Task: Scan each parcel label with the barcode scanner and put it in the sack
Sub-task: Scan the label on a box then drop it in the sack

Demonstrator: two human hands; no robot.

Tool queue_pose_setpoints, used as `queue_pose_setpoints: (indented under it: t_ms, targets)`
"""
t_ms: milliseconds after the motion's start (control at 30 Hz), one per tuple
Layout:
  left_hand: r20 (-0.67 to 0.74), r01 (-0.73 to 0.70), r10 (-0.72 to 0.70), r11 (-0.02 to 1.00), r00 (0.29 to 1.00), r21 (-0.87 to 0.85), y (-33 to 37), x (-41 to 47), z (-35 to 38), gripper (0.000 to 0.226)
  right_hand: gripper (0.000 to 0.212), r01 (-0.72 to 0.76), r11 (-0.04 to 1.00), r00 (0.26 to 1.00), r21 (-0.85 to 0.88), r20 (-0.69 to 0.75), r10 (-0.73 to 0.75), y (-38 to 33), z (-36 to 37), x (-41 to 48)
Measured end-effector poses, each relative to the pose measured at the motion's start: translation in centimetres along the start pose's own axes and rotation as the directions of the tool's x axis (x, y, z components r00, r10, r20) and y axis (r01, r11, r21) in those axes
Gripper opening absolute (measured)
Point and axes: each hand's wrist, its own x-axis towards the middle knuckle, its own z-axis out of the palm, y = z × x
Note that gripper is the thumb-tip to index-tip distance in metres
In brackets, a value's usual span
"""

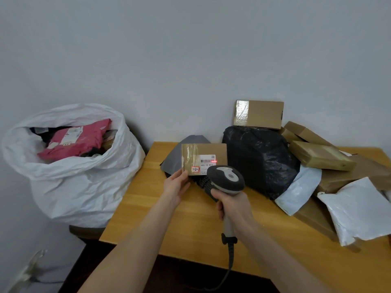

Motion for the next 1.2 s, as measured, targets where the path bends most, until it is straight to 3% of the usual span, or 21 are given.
queue_pose_setpoints:
  t_ms: [233,467,667,833,1000,1033,1100,1200]
  targets:
    - [-0.053,-0.046,0.042,0.995,0.998,-0.091,2.9,1.4,-4.6,0.045,0.013,0.009,0.993,0.998,0.121,0.056,-0.016,-2.6,5.5,2.1]
    - [-0.103,-0.208,0.194,0.968,0.975,-0.141,12.4,6.1,-13.8,0.016,0.011,0.026,0.987,0.981,0.162,0.185,-0.056,-7.8,17.9,6.9]
    - [-0.239,-0.335,0.309,0.939,0.92,-0.077,22.4,13.8,-25.0,0.034,0.008,0.007,0.972,0.964,0.233,0.257,-0.069,-10.7,32.8,13.2]
    - [-0.377,-0.282,0.232,0.956,0.897,-0.083,28.6,21.2,-32.9,0.041,0.012,-0.057,0.977,0.971,0.203,0.238,0.007,-12.2,42.8,17.9]
    - [-0.429,-0.2,0.165,0.979,0.888,-0.039,32.0,28.2,-35.8,0.04,0.015,-0.079,0.978,0.984,0.193,0.171,0.046,-13.0,46.6,21.1]
    - [-0.436,-0.187,0.179,0.982,0.882,0.025,32.4,29.3,-35.7,0.037,0.014,-0.081,0.976,0.986,0.201,0.162,0.048,-13.1,46.7,21.7]
    - [-0.455,-0.104,0.254,0.939,0.853,0.328,32.8,31.0,-35.4,0.044,0.011,-0.084,0.971,0.989,0.226,0.138,0.053,-12.9,46.7,22.4]
    - [-0.402,-0.006,0.487,0.642,0.775,0.766,33.0,31.6,-34.2,0.049,0.009,-0.094,0.962,0.993,0.256,0.091,0.072,-12.3,46.0,22.7]
